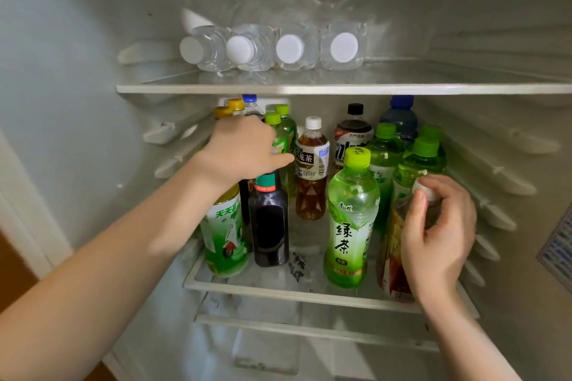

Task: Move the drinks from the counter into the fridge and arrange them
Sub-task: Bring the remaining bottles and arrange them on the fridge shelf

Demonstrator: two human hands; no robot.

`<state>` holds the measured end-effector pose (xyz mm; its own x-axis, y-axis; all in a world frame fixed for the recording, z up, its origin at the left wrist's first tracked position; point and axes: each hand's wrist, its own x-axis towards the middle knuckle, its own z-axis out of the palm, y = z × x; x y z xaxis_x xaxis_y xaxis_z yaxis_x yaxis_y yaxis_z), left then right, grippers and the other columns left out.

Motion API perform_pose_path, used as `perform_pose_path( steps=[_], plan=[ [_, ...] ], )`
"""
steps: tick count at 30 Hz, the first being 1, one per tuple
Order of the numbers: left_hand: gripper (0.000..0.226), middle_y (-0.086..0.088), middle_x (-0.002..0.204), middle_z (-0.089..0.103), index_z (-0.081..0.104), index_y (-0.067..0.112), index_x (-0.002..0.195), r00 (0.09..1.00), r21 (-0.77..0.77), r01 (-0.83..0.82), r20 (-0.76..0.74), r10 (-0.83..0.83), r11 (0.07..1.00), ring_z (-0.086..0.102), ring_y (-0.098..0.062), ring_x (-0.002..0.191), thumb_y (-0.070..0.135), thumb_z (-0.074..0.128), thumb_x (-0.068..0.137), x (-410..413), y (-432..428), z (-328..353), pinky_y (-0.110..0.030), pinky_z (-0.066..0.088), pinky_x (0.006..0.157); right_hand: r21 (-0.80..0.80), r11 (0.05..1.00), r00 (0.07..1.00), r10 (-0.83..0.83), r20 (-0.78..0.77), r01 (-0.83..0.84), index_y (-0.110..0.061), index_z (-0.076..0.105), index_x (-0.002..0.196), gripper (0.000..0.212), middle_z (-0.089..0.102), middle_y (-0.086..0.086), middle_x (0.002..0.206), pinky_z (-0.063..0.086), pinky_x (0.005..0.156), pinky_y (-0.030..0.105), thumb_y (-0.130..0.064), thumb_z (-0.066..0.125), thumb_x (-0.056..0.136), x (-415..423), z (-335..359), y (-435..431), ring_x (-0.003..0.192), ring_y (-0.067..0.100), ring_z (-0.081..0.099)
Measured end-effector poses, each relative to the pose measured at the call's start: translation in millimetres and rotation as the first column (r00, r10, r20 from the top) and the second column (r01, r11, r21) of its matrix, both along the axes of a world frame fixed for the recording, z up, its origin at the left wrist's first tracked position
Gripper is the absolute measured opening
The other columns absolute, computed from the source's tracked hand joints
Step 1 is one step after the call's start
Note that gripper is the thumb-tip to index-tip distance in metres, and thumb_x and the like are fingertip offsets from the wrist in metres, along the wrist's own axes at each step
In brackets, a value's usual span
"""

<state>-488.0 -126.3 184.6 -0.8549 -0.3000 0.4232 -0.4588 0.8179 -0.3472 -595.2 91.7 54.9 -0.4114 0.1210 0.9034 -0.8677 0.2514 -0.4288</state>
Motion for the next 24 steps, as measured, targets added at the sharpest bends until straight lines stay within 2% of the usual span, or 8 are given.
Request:
perform_pose_path(
  steps=[3, 5, 7, 12, 16, 18, 21, 24],
  plan=[
    [0.056, -0.001, 0.089, 0.062, 0.062, 0.017, 0.104, 0.994, 0.174, 0.106, 0.015, -0.111, 0.979, 0.056, -0.019, 0.076, 0.066, 0.049, 0.081, 7.3, -10.0, -4.0, -0.027, 0.038, 0.055, 0.003, 1.000, 1.000, 0.002, 0.009, -0.002, 0.004, 0.060, 0.100, 0.022, 0.061, 0.019, 0.103, 0.039, 0.091, 0.035, -0.012, 0.045, 0.094, 0.2, 0.0, -0.5, 0.102, 0.027, 0.054],
    [0.048, 0.002, 0.115, 0.061, 0.056, 0.021, 0.121, 0.964, 0.390, 0.214, 0.061, -0.257, 0.896, 0.056, -0.018, 0.100, 0.046, 0.064, 0.080, 13.1, -12.3, -3.0, -0.032, 0.047, 0.079, 0.007, 1.000, 1.000, 0.002, 0.008, -0.003, 0.004, 0.060, 0.100, 0.022, 0.061, 0.019, 0.103, 0.038, 0.091, 0.035, -0.012, 0.045, 0.094, 0.2, 0.0, 0.2, 0.103, 0.027, 0.054],
    [0.049, 0.003, 0.119, 0.059, 0.055, 0.020, 0.124, 0.945, 0.464, 0.247, 0.078, -0.317, 0.851, 0.055, -0.016, 0.106, 0.028, 0.070, 0.078, 16.7, -12.9, -1.7, -0.034, 0.046, 0.090, 0.011, 1.000, 1.000, 0.006, 0.007, -0.006, 0.005, 0.060, 0.100, 0.023, 0.061, 0.019, 0.102, 0.038, 0.092, 0.035, -0.012, 0.045, 0.094, 0.2, 0.1, 1.2, 0.103, 0.027, 0.054],
    [0.037, -0.006, 0.096, 0.064, 0.058, 0.012, 0.102, 0.979, 0.266, 0.200, -0.007, -0.206, 0.943, 0.060, -0.027, 0.087, 0.040, 0.066, 0.079, 18.3, -9.8, -10.1, -0.035, 0.048, 0.069, 0.011, 1.000, 1.000, 0.010, 0.011, -0.010, 0.005, 0.060, 0.100, 0.023, 0.061, 0.019, 0.103, 0.039, 0.091, 0.036, -0.011, 0.045, 0.094, 2.4, 2.2, 0.9, 0.103, 0.027, 0.054],
    [0.051, -0.004, 0.101, 0.066, 0.057, 0.018, 0.111, 0.994, -0.030, 0.064, -0.090, -0.066, 0.998, 0.063, -0.027, 0.088, 0.059, 0.055, 0.081, 16.3, -8.9, -23.7, -0.028, 0.033, 0.059, 0.026, 0.999, 0.999, 0.022, 0.032, -0.023, 0.004, 0.059, 0.101, 0.023, 0.061, 0.019, 0.104, 0.039, 0.091, 0.035, -0.012, 0.045, 0.094, 3.1, 3.0, 2.4, 0.103, 0.027, 0.054],
    [0.059, -0.004, 0.103, 0.067, 0.058, 0.018, 0.114, 0.992, -0.089, -0.023, -0.123, 0.012, 0.996, 0.064, -0.026, 0.092, 0.067, 0.051, 0.081, 13.0, -11.0, -29.6, -0.029, 0.035, 0.062, 0.034, 0.999, 0.999, 0.018, 0.045, -0.020, 0.003, 0.059, 0.102, 0.024, 0.061, 0.019, 0.105, 0.039, 0.091, 0.036, -0.013, 0.044, 0.094, 3.6, 3.6, 3.6, 0.102, 0.028, 0.054],
    [0.068, -0.004, 0.107, 0.068, 0.057, 0.020, 0.118, 0.983, -0.135, -0.113, -0.157, 0.092, 0.984, 0.061, -0.025, 0.102, 0.075, 0.042, 0.079, 11.7, -12.8, -36.6, -0.036, 0.040, 0.084, 0.063, 0.998, 0.997, 0.002, 0.074, -0.006, 0.004, 0.060, 0.103, 0.024, 0.062, 0.020, 0.107, 0.039, 0.091, 0.037, -0.011, 0.045, 0.092, 5.6, 5.4, 4.7, 0.102, 0.032, 0.056],
    [0.075, -0.004, 0.118, 0.064, 0.052, 0.022, 0.130, 0.958, -0.093, -0.039, -0.286, 0.011, 0.995, 0.057, -0.027, 0.111, 0.075, 0.037, 0.079, 21.1, -9.6, -40.2, -0.041, 0.036, 0.096, 0.102, 0.995, 0.990, -0.033, 0.135, 0.019, 0.005, 0.058, 0.112, 0.028, 0.060, 0.021, 0.116, 0.034, 0.098, 0.035, -0.008, 0.050, 0.089, 11.8, 6.7, 4.9, 0.111, 0.034, 0.053]
  ],
)
